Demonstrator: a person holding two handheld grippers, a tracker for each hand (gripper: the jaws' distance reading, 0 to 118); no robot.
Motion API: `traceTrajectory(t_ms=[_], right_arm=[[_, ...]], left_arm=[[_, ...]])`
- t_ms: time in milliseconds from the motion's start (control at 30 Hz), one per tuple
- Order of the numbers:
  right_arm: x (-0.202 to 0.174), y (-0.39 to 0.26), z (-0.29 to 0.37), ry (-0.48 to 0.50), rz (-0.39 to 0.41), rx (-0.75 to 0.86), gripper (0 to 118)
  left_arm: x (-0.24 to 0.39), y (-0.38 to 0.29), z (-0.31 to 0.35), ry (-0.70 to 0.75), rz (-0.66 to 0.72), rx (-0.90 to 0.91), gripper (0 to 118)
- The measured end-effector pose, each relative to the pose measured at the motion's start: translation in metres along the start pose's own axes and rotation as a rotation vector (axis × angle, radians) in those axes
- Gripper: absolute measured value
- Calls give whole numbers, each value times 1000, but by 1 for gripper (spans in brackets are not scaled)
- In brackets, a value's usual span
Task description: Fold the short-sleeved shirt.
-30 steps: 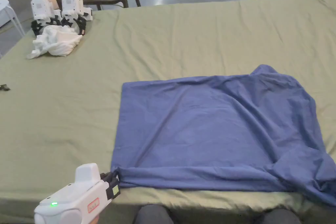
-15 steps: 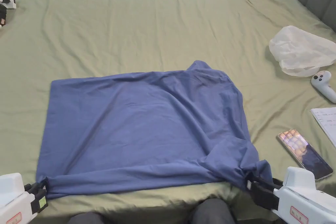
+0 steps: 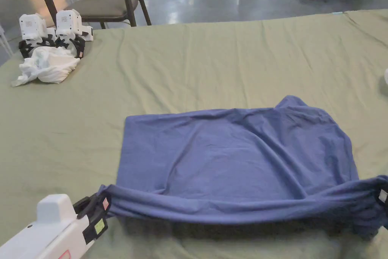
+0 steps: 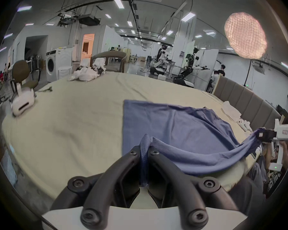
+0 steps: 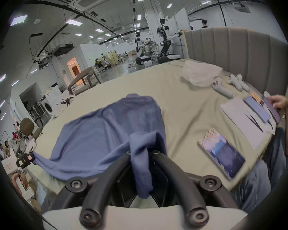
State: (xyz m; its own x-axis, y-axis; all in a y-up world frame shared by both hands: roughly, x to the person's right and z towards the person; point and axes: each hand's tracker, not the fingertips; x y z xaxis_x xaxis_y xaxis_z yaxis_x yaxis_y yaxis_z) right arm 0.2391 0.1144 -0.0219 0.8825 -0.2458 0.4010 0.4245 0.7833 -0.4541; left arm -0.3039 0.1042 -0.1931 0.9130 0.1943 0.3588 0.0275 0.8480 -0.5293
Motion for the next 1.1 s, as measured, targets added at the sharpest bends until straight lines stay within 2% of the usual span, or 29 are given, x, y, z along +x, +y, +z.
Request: traceTrajectory(t_ms=[133, 267, 300, 333, 367, 400, 433, 467, 500, 567, 633, 667, 767, 867, 933, 967, 1000, 1033, 1067, 1100], right_arm=[[-10, 51, -70, -29, -12, -65, 4], [-17, 70, -133, -42, 39, -178, 5], [-18, 70, -145, -41, 37, -210, 7], [-18, 69, -154, -43, 36, -236, 16], [-18, 68, -160, -55, 39, -245, 39], [-18, 67, -166, -84, 51, -258, 56], [-18, 65, -170, -96, 61, -272, 69], [-16, 64, -169, -91, 63, -275, 72], [-13, 62, -164, -86, 65, -262, 72], [-9, 60, -145, -56, 84, -217, 72], [-4, 57, -118, 1, 134, -186, 72], [-5, 54, -98, -8, 168, -151, 72], [-13, 44, -35, 13, 252, -21, 72], [-27, 28, 26, 52, 243, 112, 72], [-36, 16, 59, 74, 205, 181, 71], [-42, 10, 73, 78, 191, 198, 67], [-47, 4, 85, 87, 187, 213, 57], [-51, -1, 91, 93, 194, 228, 43], [-56, -6, 101, 97, 201, 249, 23], [-61, -9, 108, 98, 208, 244, 14]], left_arm=[[-7, 36, -65, 41, 6, -79, 3], [-17, 51, -125, 77, 75, -215, 3], [-19, 50, -136, 85, 97, -224, 3], [-21, 50, -144, 101, 122, -239, 4], [-25, 49, -155, 120, 155, -284, 14], [-28, 48, -162, 127, 183, -322, 28], [-33, 44, -166, 138, 196, -324, 54], [-34, 43, -164, 137, 181, -300, 85], [-34, 41, -155, 135, 176, -268, 94], [-37, 42, -125, 72, 192, -145, 93], [-38, 45, -93, 34, 233, -105, 93], [-34, 46, -70, 21, 231, -51, 93], [-11, 49, -1, 15, 86, 64, 93], [24, 46, 60, 59, -66, 144, 90], [44, 41, 93, 54, -148, 225, 83], [54, 39, 105, 56, -175, 258, 78], [63, 37, 117, 51, -190, 275, 70], [70, 36, 127, 47, -196, 289, 60], [77, 35, 135, 50, -187, 282, 49], [81, 34, 140, 52, -188, 292, 36]])
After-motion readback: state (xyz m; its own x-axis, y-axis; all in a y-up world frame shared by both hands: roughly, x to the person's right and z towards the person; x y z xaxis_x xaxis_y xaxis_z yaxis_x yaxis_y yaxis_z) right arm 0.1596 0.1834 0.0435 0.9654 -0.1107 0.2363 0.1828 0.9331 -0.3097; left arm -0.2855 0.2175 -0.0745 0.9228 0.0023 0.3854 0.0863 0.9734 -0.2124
